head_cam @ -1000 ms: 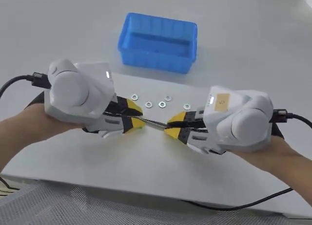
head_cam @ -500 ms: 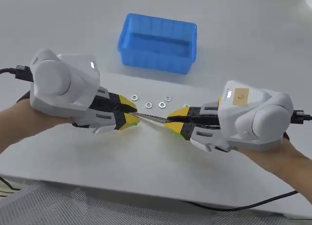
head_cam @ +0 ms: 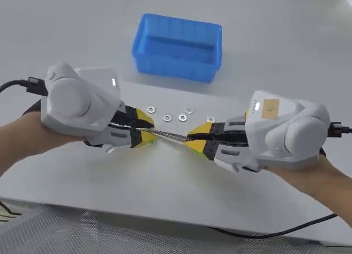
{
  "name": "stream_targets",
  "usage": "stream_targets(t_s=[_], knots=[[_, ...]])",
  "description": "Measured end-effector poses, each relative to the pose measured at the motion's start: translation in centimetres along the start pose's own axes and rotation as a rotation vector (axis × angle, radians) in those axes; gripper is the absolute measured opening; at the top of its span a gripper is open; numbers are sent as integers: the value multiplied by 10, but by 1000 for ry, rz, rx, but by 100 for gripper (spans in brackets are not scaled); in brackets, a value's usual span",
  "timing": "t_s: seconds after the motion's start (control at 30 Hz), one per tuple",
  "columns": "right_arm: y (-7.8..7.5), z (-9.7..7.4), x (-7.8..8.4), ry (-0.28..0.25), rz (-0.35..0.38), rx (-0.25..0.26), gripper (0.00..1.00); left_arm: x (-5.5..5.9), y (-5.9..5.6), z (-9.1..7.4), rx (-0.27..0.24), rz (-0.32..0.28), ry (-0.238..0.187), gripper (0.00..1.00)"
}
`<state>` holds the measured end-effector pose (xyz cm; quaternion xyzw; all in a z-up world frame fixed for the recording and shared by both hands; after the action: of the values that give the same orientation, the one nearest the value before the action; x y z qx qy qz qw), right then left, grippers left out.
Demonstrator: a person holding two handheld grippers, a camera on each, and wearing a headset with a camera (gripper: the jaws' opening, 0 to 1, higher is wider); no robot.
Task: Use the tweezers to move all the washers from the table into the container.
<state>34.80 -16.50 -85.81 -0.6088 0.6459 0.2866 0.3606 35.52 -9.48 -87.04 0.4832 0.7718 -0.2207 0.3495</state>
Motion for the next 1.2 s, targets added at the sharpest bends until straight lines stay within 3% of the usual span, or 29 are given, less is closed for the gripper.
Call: stream_targets(t_s=[0.17,0.43,0.5,0.7,0.93,1.2], knots=[[1,0,0,5,-17,-10,7,-1,-1,1,27,37,24,10],[8,3,1,27,-65,-49,7,0,-13,0,162,260,155,6],[9,4,1,36,-83,-53,7,0,-15,0,178,345,183,5],[9,4,1,41,-96,-53,7,-3,-17,0,177,345,214,4],[5,3,5,78,-129,-28,7,-16,-18,-8,157,345,193,3],[4,7,5,125,-177,-29,7,-27,-18,-18,160,390,204,3]])
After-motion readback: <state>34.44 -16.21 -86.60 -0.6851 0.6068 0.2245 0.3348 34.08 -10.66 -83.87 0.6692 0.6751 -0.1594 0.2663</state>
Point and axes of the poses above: the centre of the closed fingertips' face, and the gripper's own axes: z roughly forward along the fingers, y roughly to its left, x roughly out of its underside, the point moved 2 cm from there along -z, roughly backward along the fingers, and after that the axes turned 3 degrees about -z, right-handed, at the moved point
